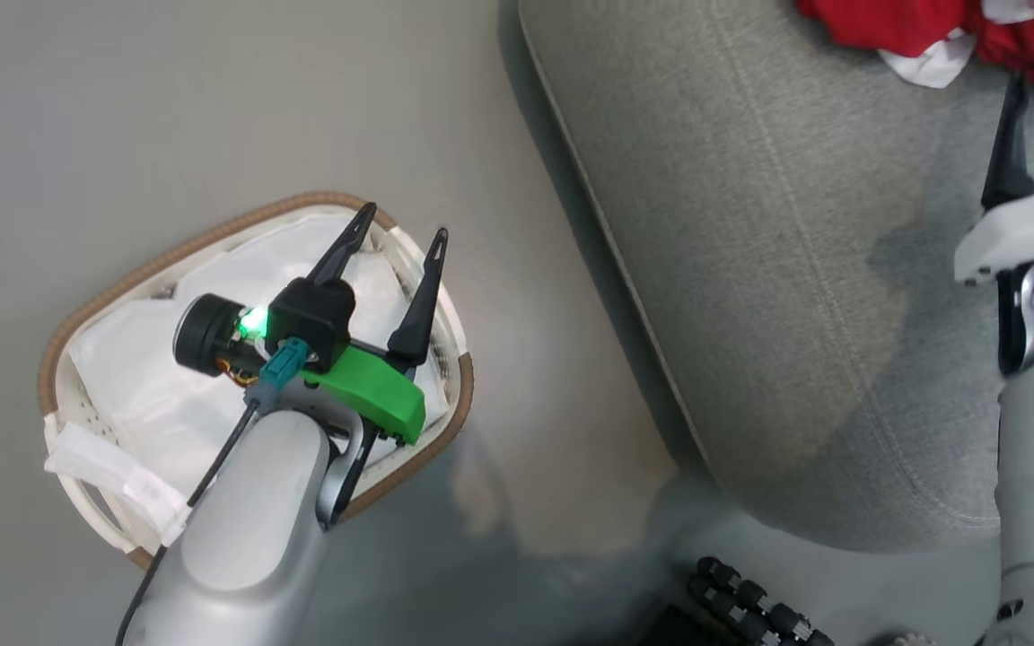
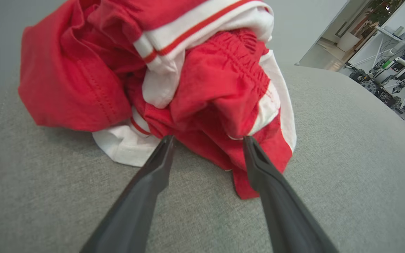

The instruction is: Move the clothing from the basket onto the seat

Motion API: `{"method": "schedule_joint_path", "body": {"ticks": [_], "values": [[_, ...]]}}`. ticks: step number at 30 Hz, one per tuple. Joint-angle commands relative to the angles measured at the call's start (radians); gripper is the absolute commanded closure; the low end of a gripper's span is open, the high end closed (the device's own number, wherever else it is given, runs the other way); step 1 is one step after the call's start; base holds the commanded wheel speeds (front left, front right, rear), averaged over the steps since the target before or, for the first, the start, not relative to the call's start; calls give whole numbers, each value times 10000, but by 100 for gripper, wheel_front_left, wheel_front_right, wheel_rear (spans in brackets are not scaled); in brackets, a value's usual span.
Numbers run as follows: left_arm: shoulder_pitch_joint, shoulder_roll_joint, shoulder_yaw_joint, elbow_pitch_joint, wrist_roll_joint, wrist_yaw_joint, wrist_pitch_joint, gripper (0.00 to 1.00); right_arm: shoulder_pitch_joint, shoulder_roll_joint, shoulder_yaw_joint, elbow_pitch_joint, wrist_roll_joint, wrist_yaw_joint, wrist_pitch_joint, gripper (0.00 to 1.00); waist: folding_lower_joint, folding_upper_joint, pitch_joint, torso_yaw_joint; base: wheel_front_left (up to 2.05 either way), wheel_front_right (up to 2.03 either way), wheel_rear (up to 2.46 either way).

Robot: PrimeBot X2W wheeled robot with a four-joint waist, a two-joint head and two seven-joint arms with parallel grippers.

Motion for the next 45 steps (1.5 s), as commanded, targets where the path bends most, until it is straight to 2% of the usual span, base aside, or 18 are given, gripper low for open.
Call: {"method": "schedule_joint_path", "body": {"ticks": [1, 11, 20, 31, 37, 45], "values": [[229, -34, 89, 27, -33, 54, -5, 0, 345, -38, 7, -86, 102, -14, -6, 0, -2, 0, -808, -216, 0, 0, 0], [1377, -340, 1099, -227, 36, 334, -5, 0, 1758, 80, 1167, -1046, 1028, -14, -6, 0, -2, 0, -2479, 276, 0, 0, 0], [2575, -529, 2420, -725, 222, 670, -5, 0, 2565, 163, 2716, -1491, 1783, -14, -6, 0, -2, 0, -3726, 1471, 0, 0, 0], [3623, -595, 4020, -553, 443, 902, -5, 0, 3475, 187, 4147, -1068, 2765, -14, -6, 0, -2, 0, -4765, 2833, 0, 0, 0], [3882, -606, 4612, -472, 702, 790, -5, 0, 3756, 189, 4606, -911, 3007, -14, -6, 0, -2, 0, -4995, 3256, 0, 0, 0], [4236, -610, 5148, -496, 782, 589, -5, 0, 3965, 188, 4820, -797, 3203, -14, -6, 0, -2, 0, -5199, 3361, 0, 0, 0]]}}
